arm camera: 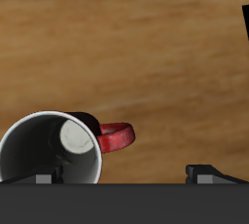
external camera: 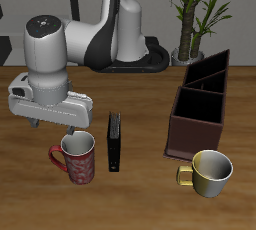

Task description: Place the red mug into the left desk caddy's right compartment

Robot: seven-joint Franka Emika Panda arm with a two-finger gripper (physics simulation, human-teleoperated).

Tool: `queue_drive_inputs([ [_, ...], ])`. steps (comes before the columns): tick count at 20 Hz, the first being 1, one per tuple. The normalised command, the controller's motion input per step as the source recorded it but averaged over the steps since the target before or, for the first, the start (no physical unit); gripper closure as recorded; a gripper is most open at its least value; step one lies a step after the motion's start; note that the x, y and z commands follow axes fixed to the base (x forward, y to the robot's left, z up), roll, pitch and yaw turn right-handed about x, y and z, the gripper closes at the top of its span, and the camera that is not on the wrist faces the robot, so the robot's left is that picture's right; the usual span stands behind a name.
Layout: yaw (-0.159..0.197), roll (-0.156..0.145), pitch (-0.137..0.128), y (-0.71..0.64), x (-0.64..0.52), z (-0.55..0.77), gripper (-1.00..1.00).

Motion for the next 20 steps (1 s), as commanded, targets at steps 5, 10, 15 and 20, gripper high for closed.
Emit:
queue_drive_inputs([
  [5, -0.035, 0.008, 0.004, 0.16, -0.06, -0.38, -1.00],
  [10, -0.060, 0.037, 0.014, 0.16, -0.11, -0.22, -1.00],
  [15, -0.089, -0.022, 0.030, -0.02, -0.07, -0.15, -1.00],
  [20, -0.076, 0.003, 0.025, 0.04, -0.05, -0.22, 1.00],
])
